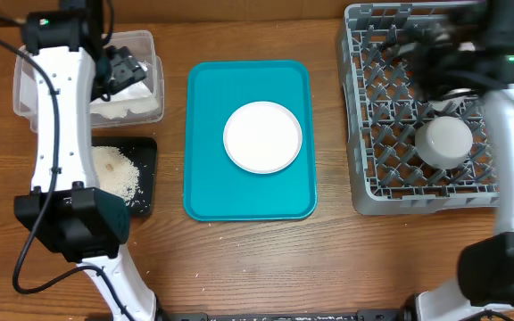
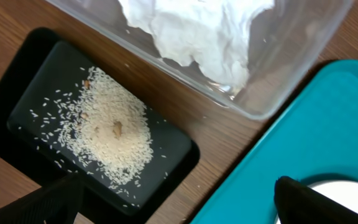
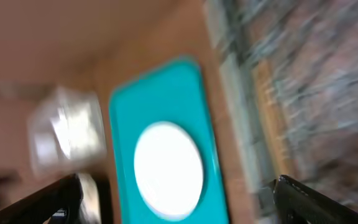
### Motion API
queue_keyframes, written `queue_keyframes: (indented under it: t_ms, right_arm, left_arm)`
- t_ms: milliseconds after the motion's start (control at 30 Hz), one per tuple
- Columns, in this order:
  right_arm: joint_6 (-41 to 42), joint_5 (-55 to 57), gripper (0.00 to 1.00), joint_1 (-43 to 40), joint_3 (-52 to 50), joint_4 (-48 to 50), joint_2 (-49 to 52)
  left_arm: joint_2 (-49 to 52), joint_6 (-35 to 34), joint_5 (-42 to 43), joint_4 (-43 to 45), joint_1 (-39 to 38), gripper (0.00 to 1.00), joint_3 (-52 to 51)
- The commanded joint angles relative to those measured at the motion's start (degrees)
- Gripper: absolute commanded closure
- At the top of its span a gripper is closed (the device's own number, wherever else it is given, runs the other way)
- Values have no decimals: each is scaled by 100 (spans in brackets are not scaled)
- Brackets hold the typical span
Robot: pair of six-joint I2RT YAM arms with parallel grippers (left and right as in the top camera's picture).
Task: Sort waste into correct bins and load items into the dishwasher
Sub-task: 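Reach the right gripper to the white plate and grasp its rim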
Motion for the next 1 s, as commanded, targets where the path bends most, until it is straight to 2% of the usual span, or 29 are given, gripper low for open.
queue_keyframes:
  t_ms: [0, 33, 67, 167, 300, 633, 800, 967]
  right_arm:
    - [-236, 1099, 8, 927, -313, 164, 195]
    - [-229, 1351, 12, 1143, -343, 205, 284]
    - [-212, 1775, 24, 1532, -369, 275, 481]
    - [-192, 2087, 39, 1980, -369, 420, 791]
    - [-173, 2197, 51, 2297, -369, 463, 1167]
    - [282, 2138, 54, 2385, -369, 341, 1954]
    - [278, 2124, 61, 2385, -369, 326, 2236]
    - [282, 2127, 62, 2385, -372, 321, 2426]
  left_arm:
    - [-22, -15, 120, -11, 79, 0, 68]
    - [-22, -13, 131, -7, 76, 0, 68]
    - [-22, -13, 129, -9, 76, 0, 66]
    - [-22, -13, 129, -9, 68, 0, 68]
    - [-22, -13, 129, -11, 68, 0, 66]
    - [-22, -13, 129, -9, 66, 0, 66]
    - [-22, -13, 131, -11, 66, 0, 66]
    - [-22, -13, 129, -9, 66, 0, 68]
